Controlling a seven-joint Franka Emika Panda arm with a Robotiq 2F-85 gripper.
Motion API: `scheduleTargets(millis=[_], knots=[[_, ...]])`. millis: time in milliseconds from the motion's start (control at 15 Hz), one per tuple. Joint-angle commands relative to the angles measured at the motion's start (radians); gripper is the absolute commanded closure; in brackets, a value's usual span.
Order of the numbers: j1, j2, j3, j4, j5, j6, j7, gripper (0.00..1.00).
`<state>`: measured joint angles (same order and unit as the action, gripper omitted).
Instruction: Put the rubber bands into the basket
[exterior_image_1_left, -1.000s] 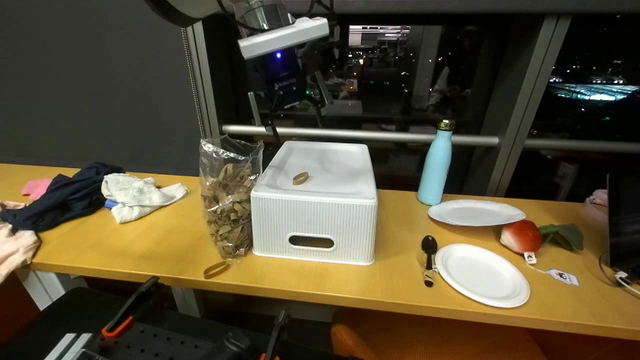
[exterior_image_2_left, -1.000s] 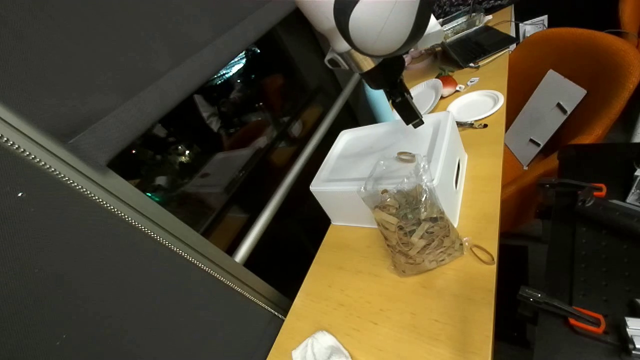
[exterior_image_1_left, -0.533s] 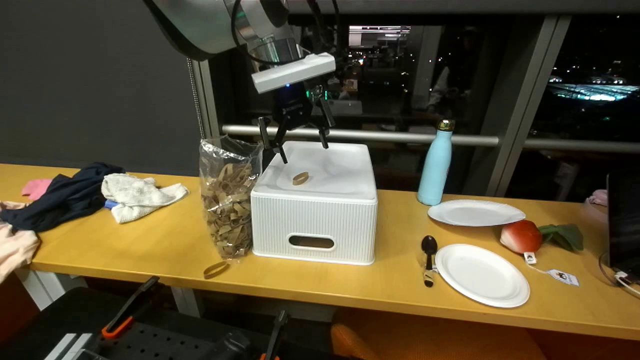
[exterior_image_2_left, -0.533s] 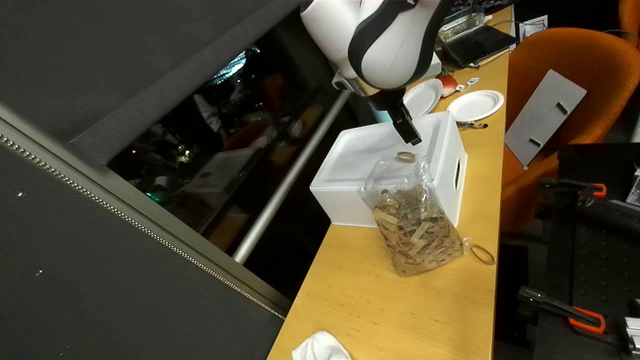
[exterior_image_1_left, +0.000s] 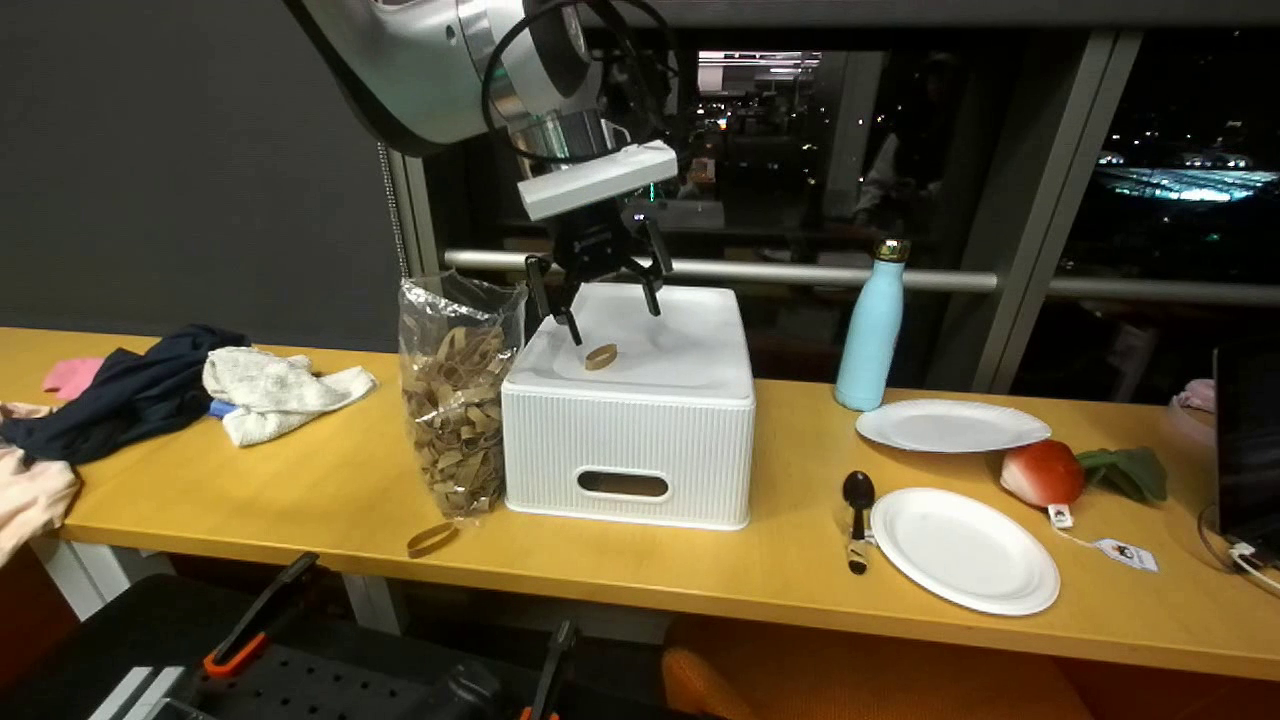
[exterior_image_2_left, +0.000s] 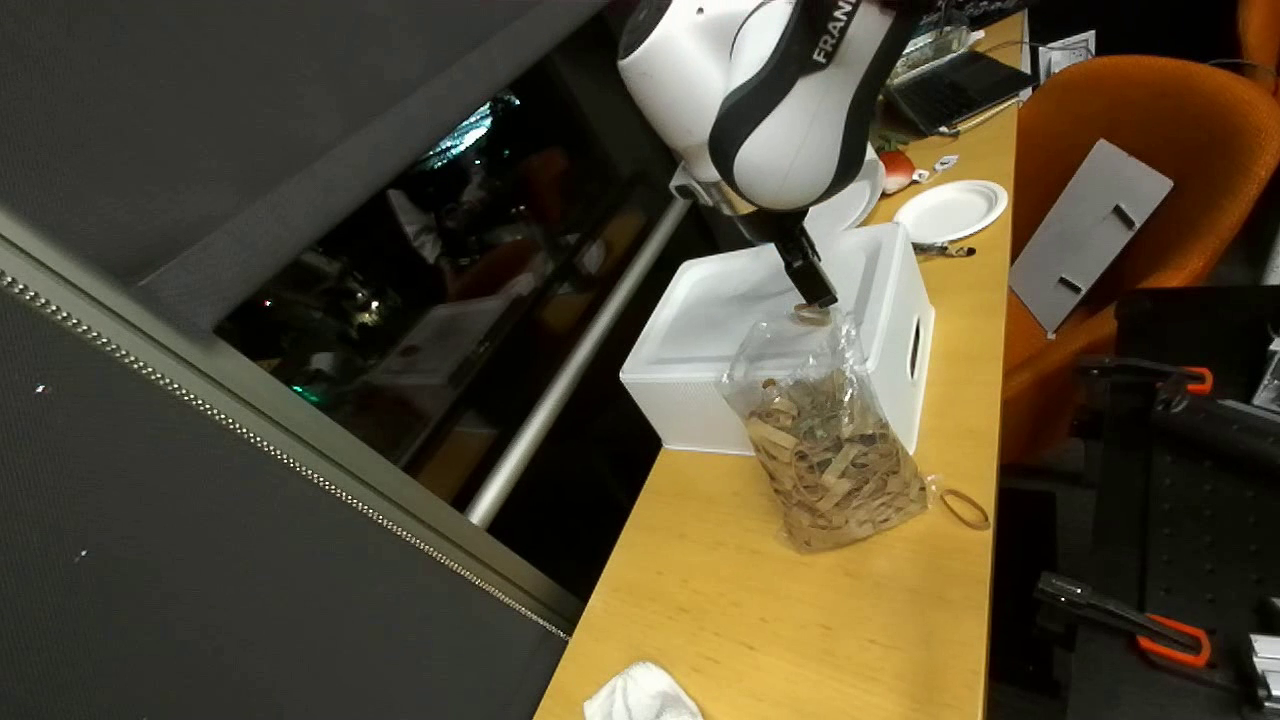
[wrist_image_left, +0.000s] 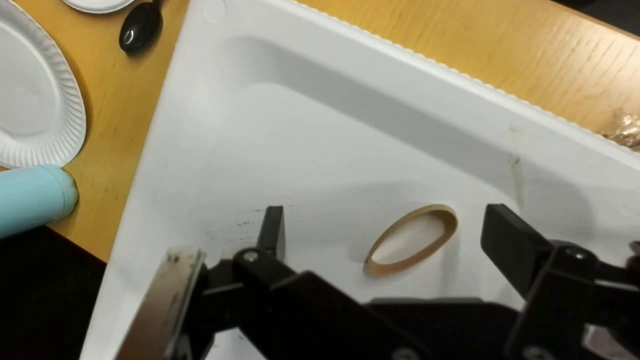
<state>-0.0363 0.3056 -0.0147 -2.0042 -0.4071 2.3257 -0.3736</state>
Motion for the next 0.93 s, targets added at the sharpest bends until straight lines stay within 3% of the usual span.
scheduleTargets(millis=[0, 867], knots=[[-0.010, 0.032, -0.002, 0.019, 0.010, 0.044, -0.021, 0.00], [-0.011, 0.085, -0.001, 0.050, 0.011, 0.064, -0.027, 0.00]])
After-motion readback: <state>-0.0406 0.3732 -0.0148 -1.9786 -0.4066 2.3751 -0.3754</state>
